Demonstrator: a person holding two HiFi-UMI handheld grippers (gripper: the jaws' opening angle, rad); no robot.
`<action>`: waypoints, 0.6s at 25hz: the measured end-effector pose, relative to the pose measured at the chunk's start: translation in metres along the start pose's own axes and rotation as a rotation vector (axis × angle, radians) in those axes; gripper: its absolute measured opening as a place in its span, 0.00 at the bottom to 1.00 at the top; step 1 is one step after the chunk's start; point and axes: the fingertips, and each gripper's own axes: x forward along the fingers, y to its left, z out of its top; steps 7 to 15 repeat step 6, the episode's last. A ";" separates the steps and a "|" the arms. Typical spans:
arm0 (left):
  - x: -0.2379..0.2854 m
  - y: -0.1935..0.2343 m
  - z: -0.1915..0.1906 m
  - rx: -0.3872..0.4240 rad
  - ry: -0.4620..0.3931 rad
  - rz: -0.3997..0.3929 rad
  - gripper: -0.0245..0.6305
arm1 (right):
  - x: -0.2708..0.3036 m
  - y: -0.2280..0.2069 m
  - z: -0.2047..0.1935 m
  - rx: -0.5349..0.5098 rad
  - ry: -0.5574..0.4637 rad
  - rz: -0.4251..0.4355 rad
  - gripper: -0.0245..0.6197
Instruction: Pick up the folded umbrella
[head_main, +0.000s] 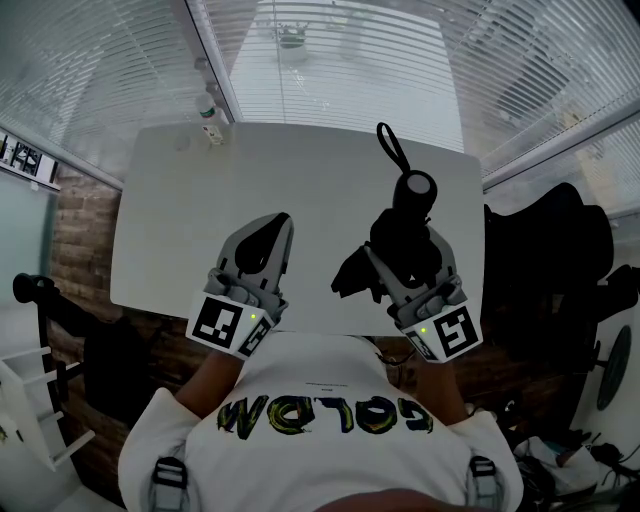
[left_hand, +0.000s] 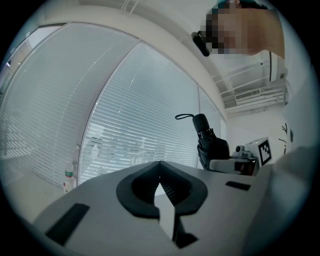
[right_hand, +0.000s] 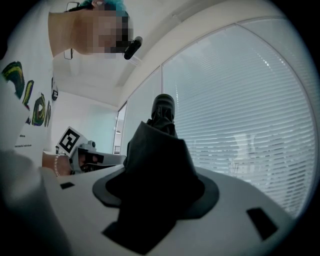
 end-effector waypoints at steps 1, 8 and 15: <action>0.001 0.000 0.000 -0.001 0.000 0.000 0.05 | 0.001 0.000 0.000 -0.001 0.000 0.000 0.42; 0.004 0.005 -0.001 -0.008 -0.001 -0.001 0.05 | 0.006 -0.002 -0.001 -0.002 0.003 0.002 0.42; 0.004 0.005 -0.001 -0.008 -0.001 -0.001 0.05 | 0.006 -0.002 -0.001 -0.002 0.003 0.002 0.42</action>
